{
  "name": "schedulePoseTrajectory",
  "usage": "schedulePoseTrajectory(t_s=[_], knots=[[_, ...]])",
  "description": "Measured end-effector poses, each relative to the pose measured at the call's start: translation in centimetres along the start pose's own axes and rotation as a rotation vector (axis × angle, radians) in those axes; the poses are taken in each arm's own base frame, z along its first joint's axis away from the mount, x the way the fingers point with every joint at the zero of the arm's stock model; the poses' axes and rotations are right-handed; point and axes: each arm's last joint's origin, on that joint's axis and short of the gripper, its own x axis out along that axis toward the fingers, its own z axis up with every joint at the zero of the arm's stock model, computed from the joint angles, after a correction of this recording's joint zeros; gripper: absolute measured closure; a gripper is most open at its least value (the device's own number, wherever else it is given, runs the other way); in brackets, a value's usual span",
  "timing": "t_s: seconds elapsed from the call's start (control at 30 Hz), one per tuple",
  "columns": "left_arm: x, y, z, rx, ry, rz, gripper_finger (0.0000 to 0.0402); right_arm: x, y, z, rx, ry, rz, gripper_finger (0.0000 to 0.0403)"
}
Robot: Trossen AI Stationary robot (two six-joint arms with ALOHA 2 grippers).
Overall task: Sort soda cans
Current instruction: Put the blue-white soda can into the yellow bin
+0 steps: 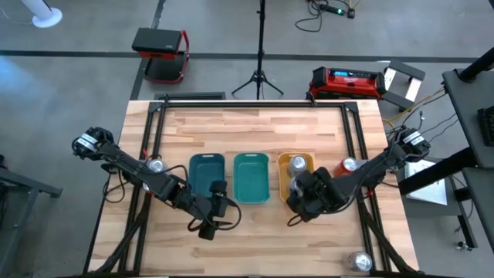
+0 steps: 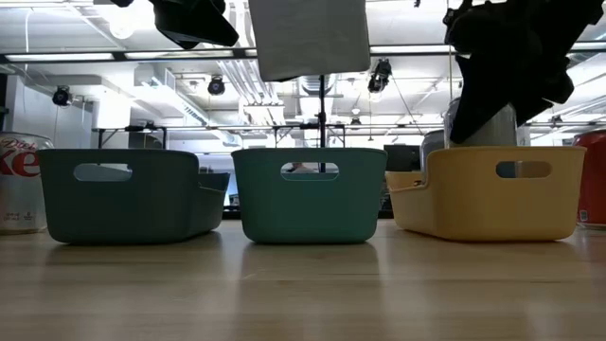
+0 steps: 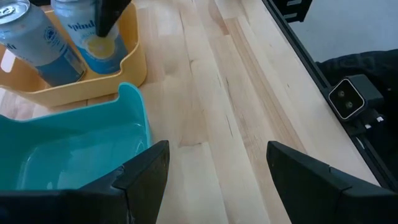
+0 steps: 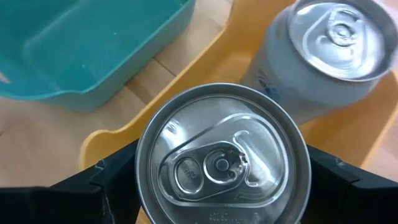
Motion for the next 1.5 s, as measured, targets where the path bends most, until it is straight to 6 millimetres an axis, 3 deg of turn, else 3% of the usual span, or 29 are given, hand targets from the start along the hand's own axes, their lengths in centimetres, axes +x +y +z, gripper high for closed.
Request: schedulePoseTrajectory(t_s=[1.5], knots=[[0.0, 0.0, 0.0, -0.001, 0.001, 0.000, 0.0148, 1.7, -0.4, 0.8, 0.178, 0.064, -0.072, 0.0076]])
